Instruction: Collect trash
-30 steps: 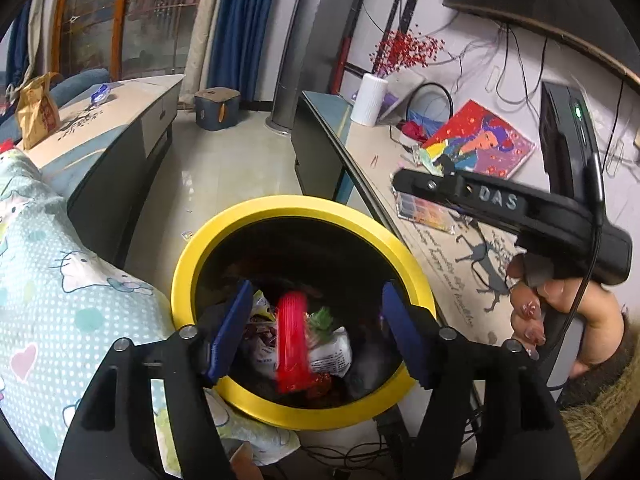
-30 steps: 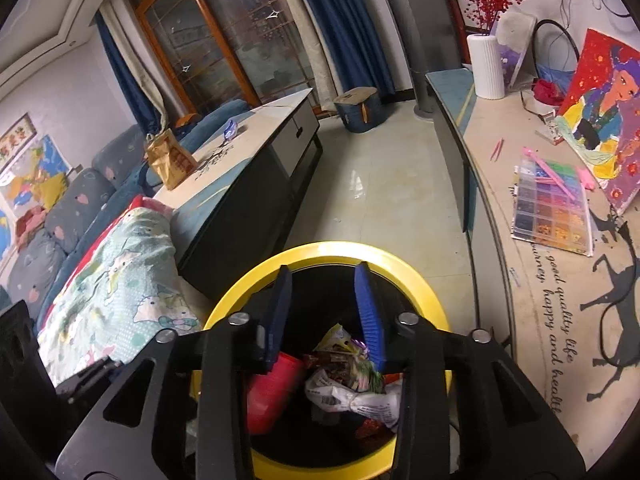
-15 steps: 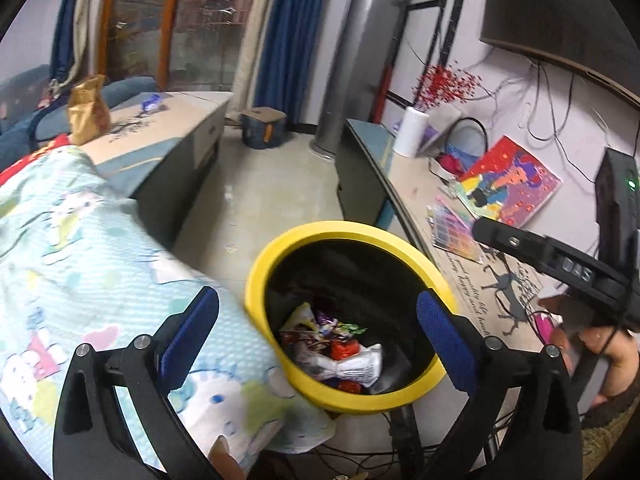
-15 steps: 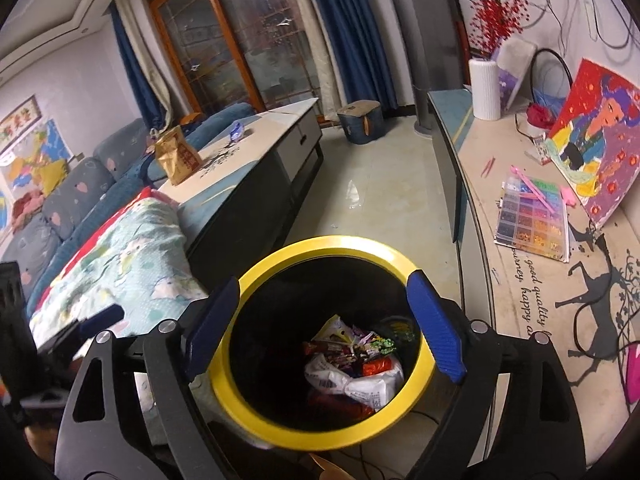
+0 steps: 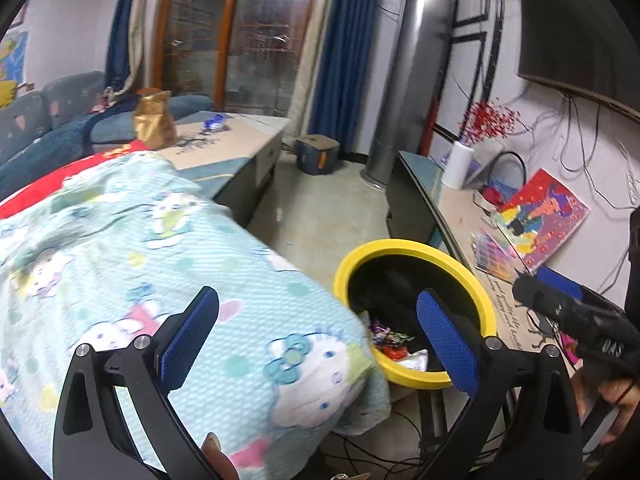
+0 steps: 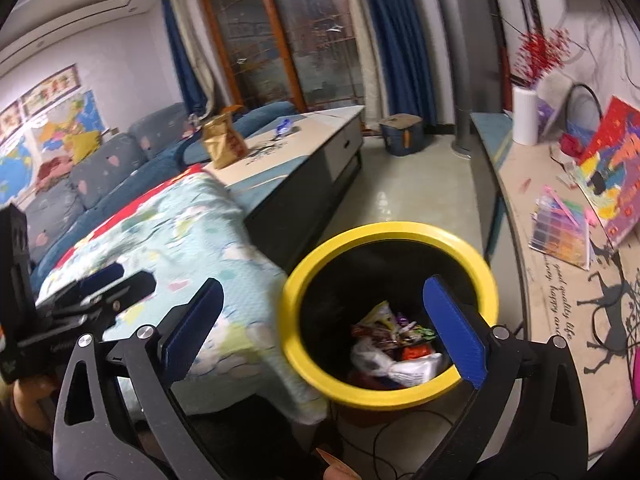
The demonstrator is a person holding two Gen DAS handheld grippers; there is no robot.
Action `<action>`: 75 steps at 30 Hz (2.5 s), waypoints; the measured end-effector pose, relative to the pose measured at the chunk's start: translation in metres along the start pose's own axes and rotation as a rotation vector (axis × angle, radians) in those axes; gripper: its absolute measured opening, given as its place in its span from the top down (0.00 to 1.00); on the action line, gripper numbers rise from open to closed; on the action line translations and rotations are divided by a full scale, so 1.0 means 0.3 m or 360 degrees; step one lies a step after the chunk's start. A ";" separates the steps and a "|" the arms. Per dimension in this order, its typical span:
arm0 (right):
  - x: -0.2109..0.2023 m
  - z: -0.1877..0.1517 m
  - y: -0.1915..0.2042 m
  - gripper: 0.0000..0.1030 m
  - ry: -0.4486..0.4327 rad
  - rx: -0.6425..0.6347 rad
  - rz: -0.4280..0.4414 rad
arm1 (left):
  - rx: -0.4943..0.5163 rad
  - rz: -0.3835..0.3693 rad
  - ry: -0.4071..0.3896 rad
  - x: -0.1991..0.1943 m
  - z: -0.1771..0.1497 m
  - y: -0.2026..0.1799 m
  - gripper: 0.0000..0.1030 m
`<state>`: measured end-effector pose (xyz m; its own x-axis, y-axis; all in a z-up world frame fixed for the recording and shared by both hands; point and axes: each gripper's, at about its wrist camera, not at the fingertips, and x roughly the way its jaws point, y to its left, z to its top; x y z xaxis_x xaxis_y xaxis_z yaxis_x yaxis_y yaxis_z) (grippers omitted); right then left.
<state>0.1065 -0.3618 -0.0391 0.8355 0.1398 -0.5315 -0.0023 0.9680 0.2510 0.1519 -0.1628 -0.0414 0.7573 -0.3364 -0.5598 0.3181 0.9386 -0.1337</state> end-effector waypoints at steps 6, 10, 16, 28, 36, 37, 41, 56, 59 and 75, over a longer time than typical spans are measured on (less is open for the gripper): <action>-0.046 -0.021 0.119 0.10 -0.0116 -0.0148 0.0011 | -0.0018 0.0133 -0.0092 -0.108 -0.031 0.068 0.06; -0.073 -0.034 0.180 0.10 -0.0193 -0.0200 0.0042 | -0.0014 0.0198 -0.0150 -0.178 -0.054 0.095 0.06; -0.131 -0.062 0.264 0.10 -0.0398 -0.0299 0.0036 | -0.0018 0.0268 -0.0275 -0.296 -0.092 0.142 0.06; -0.207 -0.140 0.389 0.10 -0.0712 -0.0408 -0.0021 | -0.0009 0.0333 -0.0502 -0.449 -0.149 0.174 0.06; -0.196 -0.194 0.440 0.10 -0.0719 -0.0487 -0.0039 | -0.0045 0.0346 -0.0544 -0.480 -0.168 0.202 0.06; -0.197 -0.194 0.442 0.10 -0.0723 -0.0490 -0.0039 | -0.0049 0.0344 -0.0543 -0.480 -0.168 0.205 0.06; -0.202 -0.196 0.449 0.10 -0.0736 -0.0497 -0.0047 | -0.0056 0.0329 -0.0528 -0.469 -0.168 0.211 0.06; -0.200 -0.198 0.444 0.10 -0.0732 -0.0485 -0.0051 | -0.0051 0.0327 -0.0498 -0.459 -0.180 0.202 0.06; -0.198 -0.200 0.443 0.10 -0.0732 -0.0481 -0.0054 | -0.0052 0.0328 -0.0497 -0.460 -0.183 0.204 0.06; -0.195 -0.201 0.438 0.10 -0.0732 -0.0471 -0.0059 | -0.0056 0.0330 -0.0504 -0.462 -0.177 0.206 0.06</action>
<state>0.0241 -0.2301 -0.0238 0.9919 0.0628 -0.1103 -0.0670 0.9972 -0.0347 0.0362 -0.0539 -0.0155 0.9441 -0.1407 -0.2981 0.1237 0.9895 -0.0751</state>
